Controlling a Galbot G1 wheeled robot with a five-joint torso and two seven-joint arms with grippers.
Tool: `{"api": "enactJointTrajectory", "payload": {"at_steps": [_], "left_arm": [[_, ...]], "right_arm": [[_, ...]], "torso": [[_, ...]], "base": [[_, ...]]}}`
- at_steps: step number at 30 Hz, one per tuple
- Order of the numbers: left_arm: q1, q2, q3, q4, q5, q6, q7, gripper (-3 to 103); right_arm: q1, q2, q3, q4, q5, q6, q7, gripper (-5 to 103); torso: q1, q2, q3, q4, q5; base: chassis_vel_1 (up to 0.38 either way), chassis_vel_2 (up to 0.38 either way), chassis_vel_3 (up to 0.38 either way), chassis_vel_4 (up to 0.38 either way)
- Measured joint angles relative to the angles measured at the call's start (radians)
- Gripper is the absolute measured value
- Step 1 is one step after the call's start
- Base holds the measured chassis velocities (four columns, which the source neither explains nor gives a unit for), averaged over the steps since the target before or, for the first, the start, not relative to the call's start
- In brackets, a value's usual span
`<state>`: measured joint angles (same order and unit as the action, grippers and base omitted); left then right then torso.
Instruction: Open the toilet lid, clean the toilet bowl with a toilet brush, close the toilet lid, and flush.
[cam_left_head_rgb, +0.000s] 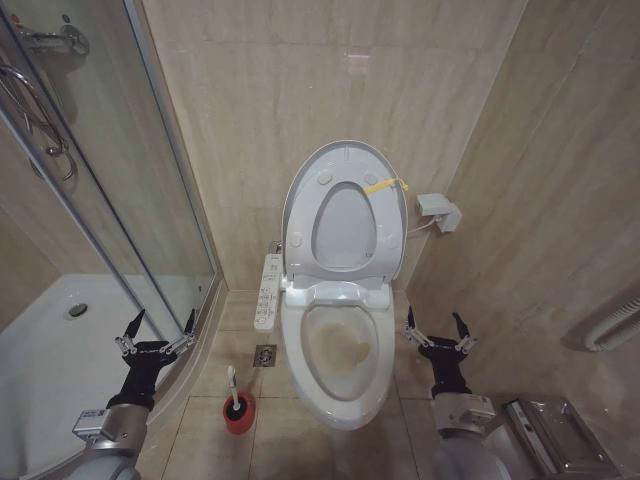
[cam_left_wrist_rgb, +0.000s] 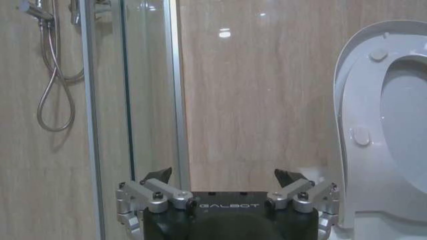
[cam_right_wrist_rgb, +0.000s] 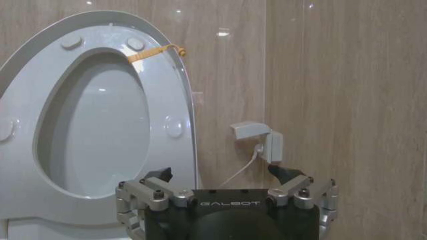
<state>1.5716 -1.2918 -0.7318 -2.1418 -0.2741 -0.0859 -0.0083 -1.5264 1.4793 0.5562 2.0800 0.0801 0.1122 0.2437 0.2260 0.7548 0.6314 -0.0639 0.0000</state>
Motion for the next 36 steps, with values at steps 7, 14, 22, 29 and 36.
{"api": "enactJointTrajectory", "payload": {"at_steps": [7,14,22,29,36], "left_arm": [[0.000,0.000,0.000,0.000,0.000,0.000,0.000,100],[0.000,0.000,0.000,0.000,0.000,0.000,0.000,100],[0.000,0.000,0.000,0.000,0.000,0.000,0.000,100],[0.000,0.000,0.000,0.000,0.000,0.000,0.000,100],[0.000,0.000,0.000,0.000,0.000,0.000,0.000,100]], "right_arm": [[0.000,0.000,0.000,0.000,0.000,0.000,0.000,100],[0.000,0.000,0.000,0.000,0.001,0.000,0.000,100],[0.000,0.000,0.000,0.000,0.001,0.000,0.000,100],[0.000,0.000,0.000,0.000,0.000,0.000,0.000,100],[0.000,0.000,0.000,0.000,0.000,0.000,0.000,100]], "torso": [[0.000,0.000,0.000,0.0000,0.0000],[0.000,0.000,0.000,0.0000,0.0000],[0.000,0.000,0.000,0.0000,0.0000],[0.000,0.000,0.000,0.0000,0.0000],[0.000,0.000,0.000,0.0000,0.0000]], "base": [[0.000,0.000,0.000,0.000],[0.000,0.000,0.000,0.000],[0.000,0.000,0.000,0.000],[0.000,0.000,0.000,0.000],[0.000,0.000,0.000,0.000]]}}
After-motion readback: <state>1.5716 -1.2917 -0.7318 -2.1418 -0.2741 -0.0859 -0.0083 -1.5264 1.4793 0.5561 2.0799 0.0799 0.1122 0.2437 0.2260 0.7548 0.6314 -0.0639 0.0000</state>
